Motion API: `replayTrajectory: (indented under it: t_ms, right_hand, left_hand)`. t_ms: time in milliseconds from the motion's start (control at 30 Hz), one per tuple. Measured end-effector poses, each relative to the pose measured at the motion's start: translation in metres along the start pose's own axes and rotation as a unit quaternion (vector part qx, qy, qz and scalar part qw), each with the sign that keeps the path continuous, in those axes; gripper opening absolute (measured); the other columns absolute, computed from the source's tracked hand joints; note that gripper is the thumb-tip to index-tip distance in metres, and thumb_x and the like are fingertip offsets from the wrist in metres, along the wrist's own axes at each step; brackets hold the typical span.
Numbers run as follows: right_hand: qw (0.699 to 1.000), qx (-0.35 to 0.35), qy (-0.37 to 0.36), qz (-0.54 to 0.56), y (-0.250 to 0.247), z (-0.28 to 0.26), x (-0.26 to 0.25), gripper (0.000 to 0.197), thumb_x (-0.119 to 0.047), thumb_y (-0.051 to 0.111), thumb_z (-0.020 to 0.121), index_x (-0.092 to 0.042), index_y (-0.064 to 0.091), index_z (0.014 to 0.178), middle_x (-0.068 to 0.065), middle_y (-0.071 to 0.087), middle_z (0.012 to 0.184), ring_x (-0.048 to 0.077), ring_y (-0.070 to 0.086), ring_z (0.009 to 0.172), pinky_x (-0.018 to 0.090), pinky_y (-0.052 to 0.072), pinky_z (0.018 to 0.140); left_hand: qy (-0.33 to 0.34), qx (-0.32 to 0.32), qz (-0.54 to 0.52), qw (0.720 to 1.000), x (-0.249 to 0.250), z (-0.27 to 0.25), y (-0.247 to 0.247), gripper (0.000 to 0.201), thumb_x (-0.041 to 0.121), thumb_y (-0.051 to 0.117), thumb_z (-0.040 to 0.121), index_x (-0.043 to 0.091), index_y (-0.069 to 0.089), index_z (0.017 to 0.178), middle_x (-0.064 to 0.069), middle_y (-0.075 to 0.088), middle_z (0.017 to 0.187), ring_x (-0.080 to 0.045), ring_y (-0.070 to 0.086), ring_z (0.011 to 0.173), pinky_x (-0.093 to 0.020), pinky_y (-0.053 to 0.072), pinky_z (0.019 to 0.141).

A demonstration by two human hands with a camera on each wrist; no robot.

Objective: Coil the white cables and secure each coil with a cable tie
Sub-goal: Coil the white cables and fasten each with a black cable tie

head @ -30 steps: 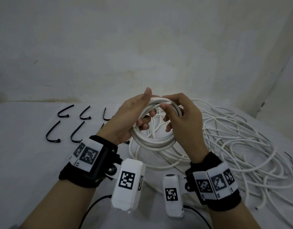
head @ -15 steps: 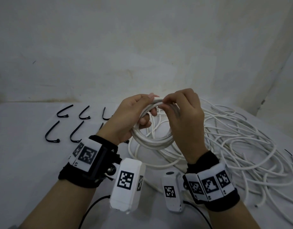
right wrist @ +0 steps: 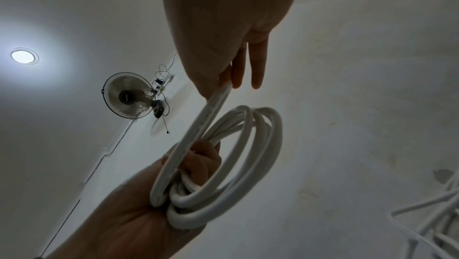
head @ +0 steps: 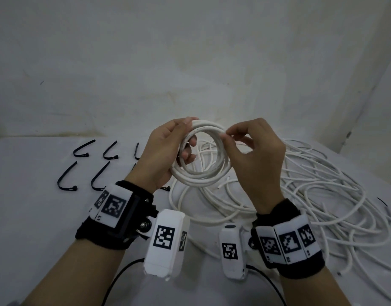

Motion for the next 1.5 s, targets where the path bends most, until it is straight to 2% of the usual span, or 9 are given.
replayTrajectory:
  t_ms: [300, 467, 533, 700, 867, 967, 1133, 1300, 1500]
  right_hand:
    - [0.996, -0.014, 0.091, 0.011, 0.008, -0.006, 0.001, 0.018, -0.009, 0.074, 0.076, -0.010, 0.058, 0.069, -0.002, 0.056, 0.065, 0.017, 0.056, 0.065, 0.039, 0.050, 0.064]
    - [0.991, -0.007, 0.118, 0.056, 0.005, -0.003, 0.001, 0.017, -0.007, 0.077, 0.076, -0.010, 0.060, 0.074, -0.001, 0.047, 0.088, 0.002, 0.053, 0.078, 0.016, 0.051, 0.057]
    - [0.985, -0.008, 0.144, 0.094, 0.004, -0.002, 0.004, 0.020, -0.005, 0.076, 0.077, -0.013, 0.057, 0.080, 0.002, 0.048, 0.097, 0.009, 0.059, 0.089, 0.014, 0.051, 0.061]
    - [0.910, -0.036, 0.287, 0.296, 0.005, 0.001, 0.011, 0.019, -0.006, 0.072, 0.082, -0.010, 0.054, 0.087, 0.022, 0.062, 0.101, 0.024, 0.065, 0.077, 0.031, 0.056, 0.071]
    - [0.832, -0.117, 0.404, 0.362, 0.014, -0.004, 0.010, 0.042, -0.040, 0.057, 0.081, -0.009, 0.060, 0.109, 0.004, 0.071, 0.085, 0.015, 0.067, 0.072, 0.024, 0.052, 0.060]
    - [0.802, -0.174, 0.436, 0.370, 0.019, -0.006, 0.009, 0.056, -0.054, 0.049, 0.081, -0.005, 0.067, 0.101, -0.001, 0.056, 0.062, 0.011, 0.052, 0.053, 0.022, 0.044, 0.052]
    - [0.777, -0.179, 0.493, 0.348, 0.032, 0.007, 0.004, 0.052, -0.054, 0.047, 0.092, -0.008, 0.067, 0.081, -0.003, 0.042, 0.052, 0.012, 0.040, 0.047, 0.023, 0.036, 0.048]
    - [0.826, -0.115, 0.490, 0.256, 0.042, -0.007, 0.001, 0.058, -0.061, 0.049, 0.088, -0.011, 0.052, 0.059, -0.003, 0.040, 0.043, 0.013, 0.038, 0.039, 0.028, 0.033, 0.047]
    - [0.844, -0.079, 0.456, 0.270, 0.036, -0.012, 0.005, 0.056, -0.055, 0.052, 0.089, -0.006, 0.054, 0.061, -0.002, 0.039, 0.042, 0.013, 0.036, 0.035, 0.023, 0.034, 0.041]
  left_hand:
    - [-0.003, -0.003, -0.029, 1.000, 0.001, -0.001, 0.007, 0.027, 0.026, 0.046, 0.098, 0.006, 0.060, 0.110, 0.004, 0.041, 0.053, -0.005, 0.030, 0.040, -0.016, 0.034, 0.038]
    - [-0.010, -0.008, -0.041, 0.999, 0.003, -0.002, 0.008, 0.031, 0.027, 0.046, 0.098, 0.005, 0.059, 0.114, 0.004, 0.040, 0.051, -0.004, 0.029, 0.038, -0.015, 0.033, 0.037]
    - [-0.017, -0.014, -0.054, 0.998, 0.004, -0.002, 0.008, 0.028, 0.027, 0.044, 0.098, 0.007, 0.058, 0.111, 0.005, 0.039, 0.050, -0.003, 0.028, 0.037, -0.015, 0.032, 0.036]
    - [-0.026, -0.033, -0.068, 0.997, 0.005, -0.004, 0.010, 0.027, 0.030, 0.049, 0.093, 0.009, 0.058, 0.107, 0.006, 0.039, 0.052, -0.002, 0.028, 0.036, -0.013, 0.032, 0.036]
    - [0.000, -0.036, -0.032, 0.999, 0.006, -0.004, 0.008, 0.026, 0.020, 0.061, 0.079, 0.010, 0.060, 0.104, 0.007, 0.042, 0.052, -0.003, 0.029, 0.036, -0.014, 0.033, 0.036]
    - [0.000, -0.017, -0.021, 1.000, 0.005, -0.004, 0.006, 0.014, 0.010, 0.056, 0.090, 0.009, 0.060, 0.104, 0.007, 0.041, 0.051, -0.004, 0.029, 0.037, -0.015, 0.033, 0.037]
    - [0.018, 0.016, 0.019, 1.000, 0.008, 0.000, -0.002, 0.010, 0.011, 0.055, 0.093, 0.011, 0.061, 0.101, 0.008, 0.042, 0.050, -0.006, 0.031, 0.038, -0.017, 0.034, 0.039]
    - [0.019, 0.004, 0.093, 0.996, 0.002, 0.001, -0.005, 0.011, 0.013, 0.056, 0.093, 0.010, 0.061, 0.102, 0.008, 0.045, 0.050, -0.006, 0.036, 0.039, -0.019, 0.038, 0.041]
    - [-0.017, -0.034, 0.112, 0.993, -0.002, 0.000, -0.002, 0.018, 0.019, 0.056, 0.094, 0.010, 0.060, 0.109, 0.009, 0.043, 0.049, -0.007, 0.037, 0.040, -0.019, 0.040, 0.042]
Point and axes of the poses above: each hand's wrist, its own z-axis towards the middle knuckle, its own y-axis out of the palm, x = y × z, the point moved 3 cm from there along z, towards the middle knuckle
